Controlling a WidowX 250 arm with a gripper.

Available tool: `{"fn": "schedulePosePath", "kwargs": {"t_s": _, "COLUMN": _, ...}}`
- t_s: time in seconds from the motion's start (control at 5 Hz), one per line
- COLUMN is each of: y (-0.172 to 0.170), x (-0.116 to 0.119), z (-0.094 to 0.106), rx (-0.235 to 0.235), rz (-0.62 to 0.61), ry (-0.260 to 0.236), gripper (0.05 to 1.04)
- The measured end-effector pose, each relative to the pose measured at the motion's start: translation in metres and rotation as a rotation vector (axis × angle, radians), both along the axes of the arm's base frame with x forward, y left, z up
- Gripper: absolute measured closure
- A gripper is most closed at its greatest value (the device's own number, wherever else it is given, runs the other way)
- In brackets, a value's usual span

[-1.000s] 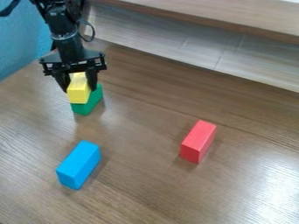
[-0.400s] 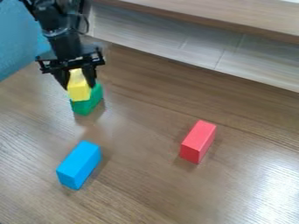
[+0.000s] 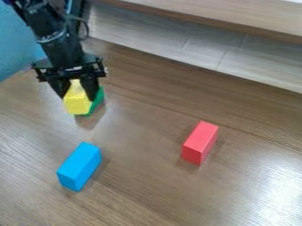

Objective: Put the yellow block on top of the blue

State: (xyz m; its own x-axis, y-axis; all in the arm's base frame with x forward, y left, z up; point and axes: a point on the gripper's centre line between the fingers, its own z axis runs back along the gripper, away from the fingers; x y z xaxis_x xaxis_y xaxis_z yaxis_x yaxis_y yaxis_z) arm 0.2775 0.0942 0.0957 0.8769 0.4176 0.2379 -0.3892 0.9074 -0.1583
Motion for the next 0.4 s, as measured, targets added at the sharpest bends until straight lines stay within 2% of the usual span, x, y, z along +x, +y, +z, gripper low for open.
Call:
{"fn": "schedulePosePath", "kwargs": {"t_s": 0.2, "y": -0.026, "x": -0.021, "z": -0.010, "rx": 0.016, "rz": -0.114, "ry": 0.039, "gripper": 0.494}}
{"fn": "schedulePosePath", "kwargs": {"t_s": 0.4, "y": -0.044, "x": -0.034, "z": -0.008, "rx": 0.040, "rz": -0.187, "ry": 0.030, "gripper": 0.494}}
